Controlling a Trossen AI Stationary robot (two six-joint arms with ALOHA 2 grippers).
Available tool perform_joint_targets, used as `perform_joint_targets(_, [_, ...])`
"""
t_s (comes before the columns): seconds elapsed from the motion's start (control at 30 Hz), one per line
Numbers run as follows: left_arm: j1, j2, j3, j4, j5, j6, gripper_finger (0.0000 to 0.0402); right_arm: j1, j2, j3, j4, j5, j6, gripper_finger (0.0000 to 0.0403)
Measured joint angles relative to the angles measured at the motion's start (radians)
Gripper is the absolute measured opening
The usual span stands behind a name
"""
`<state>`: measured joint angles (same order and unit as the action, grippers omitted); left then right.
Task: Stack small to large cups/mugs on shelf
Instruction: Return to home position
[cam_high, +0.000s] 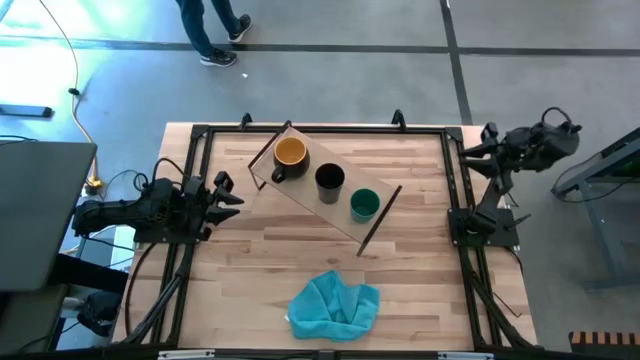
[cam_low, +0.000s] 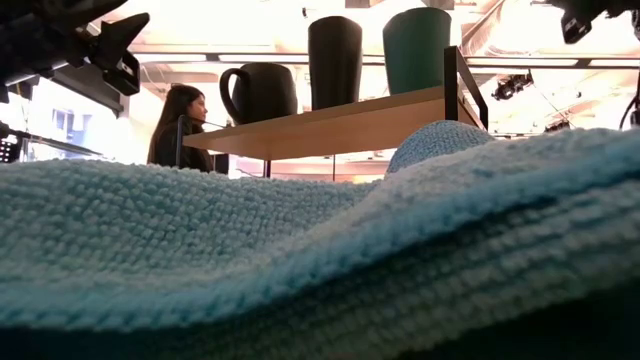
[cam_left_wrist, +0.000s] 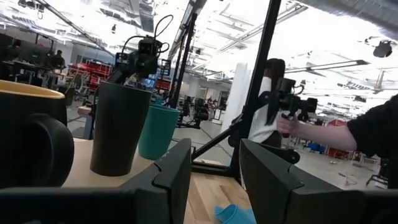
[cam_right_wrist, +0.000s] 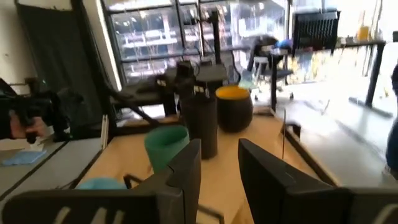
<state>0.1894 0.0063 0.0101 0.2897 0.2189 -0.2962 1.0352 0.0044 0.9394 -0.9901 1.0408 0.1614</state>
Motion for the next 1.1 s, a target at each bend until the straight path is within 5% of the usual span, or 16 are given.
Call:
perform_joint_targets(0.17, [0.000, 0.000, 0.000, 0.001, 0.009, -0.001, 0.0124, -0.068, 0.000, 0.001, 0.162, -0.209, -0.188, 0.0099])
perform_joint_targets(0.73, [0.000, 0.000, 0.000, 0.007, 0.009, -0.001, 0.0124, -0.258, 0.000, -0.342, 0.571, -0.761, -0.112, 0.0099])
perform_joint_targets(1.1, [0.000, 0.000, 0.000, 0.007, 0.036, -0.001, 0.0124, -0.262, 0.000, -0.577, 0.950, -0.818, -0.182, 0.0099])
